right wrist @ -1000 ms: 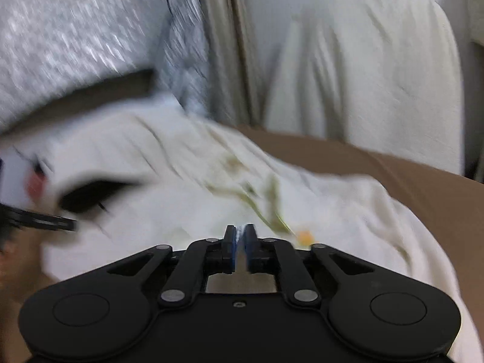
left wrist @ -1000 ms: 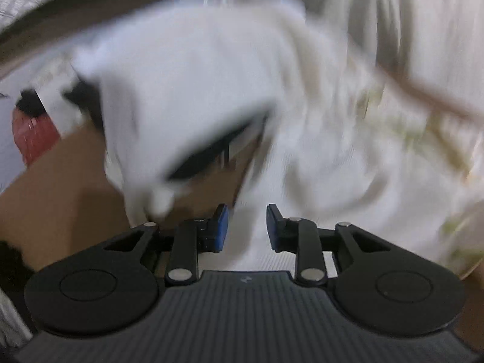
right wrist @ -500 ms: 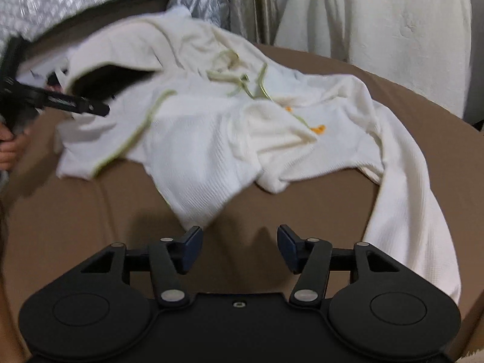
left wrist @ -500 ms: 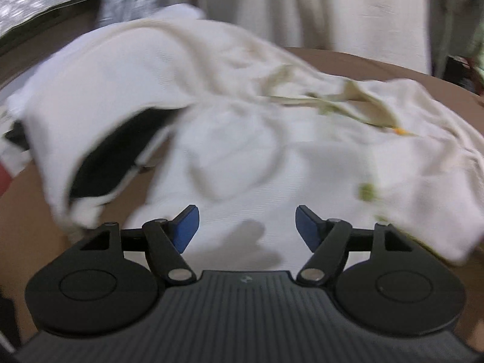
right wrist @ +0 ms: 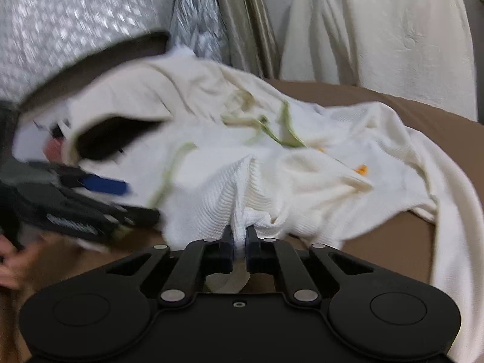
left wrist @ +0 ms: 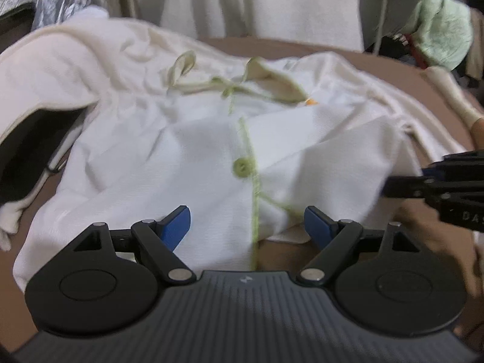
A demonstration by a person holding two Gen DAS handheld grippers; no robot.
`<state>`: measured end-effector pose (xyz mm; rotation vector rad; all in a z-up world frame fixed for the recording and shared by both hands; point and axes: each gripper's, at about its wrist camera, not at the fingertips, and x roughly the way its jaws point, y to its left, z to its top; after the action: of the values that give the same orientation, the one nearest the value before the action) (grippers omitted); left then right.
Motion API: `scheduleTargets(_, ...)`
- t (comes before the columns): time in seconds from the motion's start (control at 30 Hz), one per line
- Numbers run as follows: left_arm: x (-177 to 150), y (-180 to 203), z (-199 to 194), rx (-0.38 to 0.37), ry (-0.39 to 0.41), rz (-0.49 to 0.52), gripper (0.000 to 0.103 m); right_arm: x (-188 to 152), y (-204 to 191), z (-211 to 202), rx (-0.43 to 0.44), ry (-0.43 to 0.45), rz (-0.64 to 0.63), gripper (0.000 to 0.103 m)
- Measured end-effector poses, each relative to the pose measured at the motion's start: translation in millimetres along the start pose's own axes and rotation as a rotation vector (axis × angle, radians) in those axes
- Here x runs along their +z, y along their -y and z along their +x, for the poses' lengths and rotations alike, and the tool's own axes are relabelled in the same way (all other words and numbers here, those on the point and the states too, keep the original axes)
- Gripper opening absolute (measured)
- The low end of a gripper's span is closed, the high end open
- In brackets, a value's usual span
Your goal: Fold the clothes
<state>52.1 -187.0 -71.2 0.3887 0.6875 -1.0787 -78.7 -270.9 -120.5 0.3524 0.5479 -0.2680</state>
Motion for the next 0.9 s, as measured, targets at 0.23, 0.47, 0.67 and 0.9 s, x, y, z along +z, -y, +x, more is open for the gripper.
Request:
scheduleTargets(0.23,-4.3,28.7,-21.2,-0.176,0.076,0.137,0.091,4.4,-5.9,-25.1,0.175,0.072,0.138,0.008)
scheduleTargets(0.47,-9.5,50.0,-19.0,-0.122,0.101,0.224,0.083,10.0,1.1,-37.1,0.29,0.112,0.215,0.008)
scheduleTargets(0.67,12.0,9.1,-14.5,0.022,0.083,0.106,0.046,10.6,7.8,-34.1,0.202,0.116,0.208,0.014)
scheduleTargets(0.9,18.1,-54.4,-25.7,0.033,0.077,-0.084,0.03,7.5,-10.6,-26.0,0.133,0.066,0.05,0.047)
